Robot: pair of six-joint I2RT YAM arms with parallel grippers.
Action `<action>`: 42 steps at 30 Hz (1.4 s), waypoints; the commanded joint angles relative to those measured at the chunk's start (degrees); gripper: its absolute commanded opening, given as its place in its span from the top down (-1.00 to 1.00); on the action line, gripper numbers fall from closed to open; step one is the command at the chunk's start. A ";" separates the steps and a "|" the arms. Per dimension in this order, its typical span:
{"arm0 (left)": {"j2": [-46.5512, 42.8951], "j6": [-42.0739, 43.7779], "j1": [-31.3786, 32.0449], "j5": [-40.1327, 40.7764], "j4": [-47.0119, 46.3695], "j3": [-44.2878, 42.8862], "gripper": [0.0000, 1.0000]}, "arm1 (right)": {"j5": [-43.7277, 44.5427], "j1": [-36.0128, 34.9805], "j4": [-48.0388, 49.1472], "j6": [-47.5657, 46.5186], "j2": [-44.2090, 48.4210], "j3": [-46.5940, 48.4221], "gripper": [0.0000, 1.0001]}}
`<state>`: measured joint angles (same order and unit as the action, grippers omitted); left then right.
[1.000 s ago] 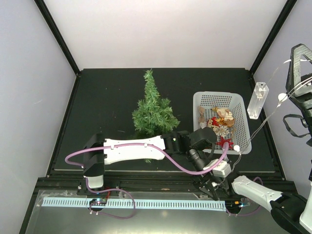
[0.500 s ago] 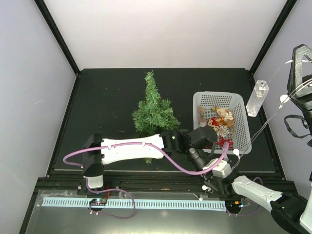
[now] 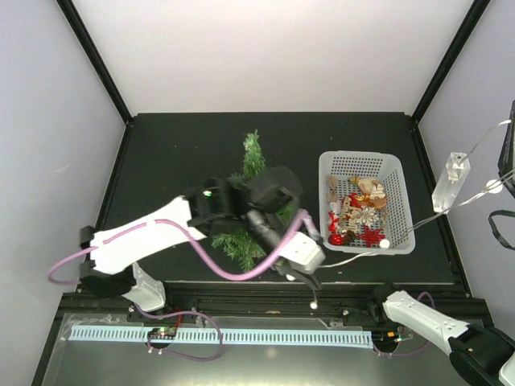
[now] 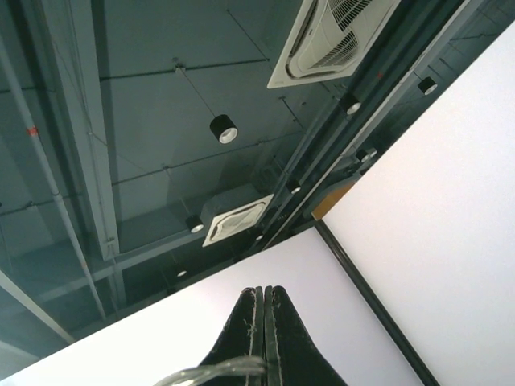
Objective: Decorate the small christmas tree
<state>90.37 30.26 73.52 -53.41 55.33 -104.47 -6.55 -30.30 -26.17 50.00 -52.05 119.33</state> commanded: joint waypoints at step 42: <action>-30.19 28.52 -20.78 66.02 -5.50 -6.29 0.97 | -4.51 -0.37 -1.58 -3.40 -18.44 2.68 0.98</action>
<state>59.33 56.69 58.67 7.84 60.14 -111.02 -12.40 -30.30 -30.89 46.81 -67.42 118.83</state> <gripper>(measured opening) 0.017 0.012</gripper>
